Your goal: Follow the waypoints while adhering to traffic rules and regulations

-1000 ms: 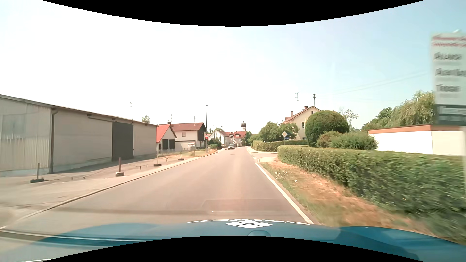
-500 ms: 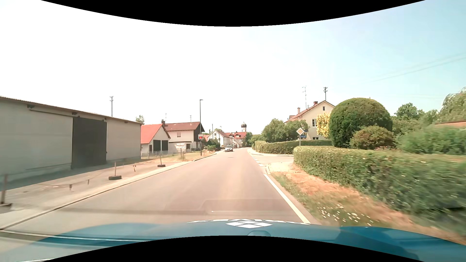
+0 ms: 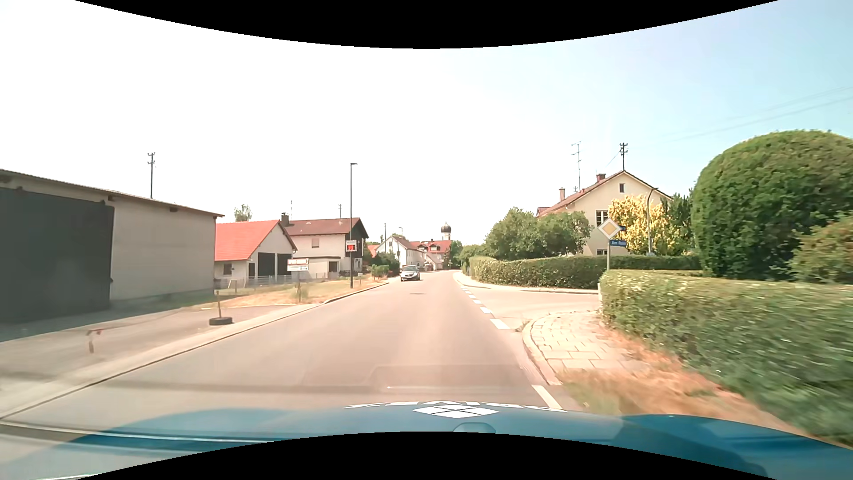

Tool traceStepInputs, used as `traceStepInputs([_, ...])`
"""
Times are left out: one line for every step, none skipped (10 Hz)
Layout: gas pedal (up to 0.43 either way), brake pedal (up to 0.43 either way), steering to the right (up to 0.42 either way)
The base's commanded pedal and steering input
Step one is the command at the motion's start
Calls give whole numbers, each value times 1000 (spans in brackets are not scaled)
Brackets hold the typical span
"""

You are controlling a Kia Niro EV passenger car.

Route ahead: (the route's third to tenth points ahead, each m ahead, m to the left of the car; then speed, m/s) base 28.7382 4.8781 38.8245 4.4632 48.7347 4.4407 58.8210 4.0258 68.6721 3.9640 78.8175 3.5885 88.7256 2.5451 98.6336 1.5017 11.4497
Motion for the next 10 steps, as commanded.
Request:
traceStepInputs([150,0,1])
traceStepInputs([150,0,1])
traceStepInputs([150,0,1])
traceStepInputs([150,0,1])
traceStepInputs([157,0,0])
traceStepInputs([157,0,0])
traceStepInputs([157,0,-1])
traceStepInputs([157,0,-2])
traceStepInputs([157,0,-2])
traceStepInputs([157,0,-1])
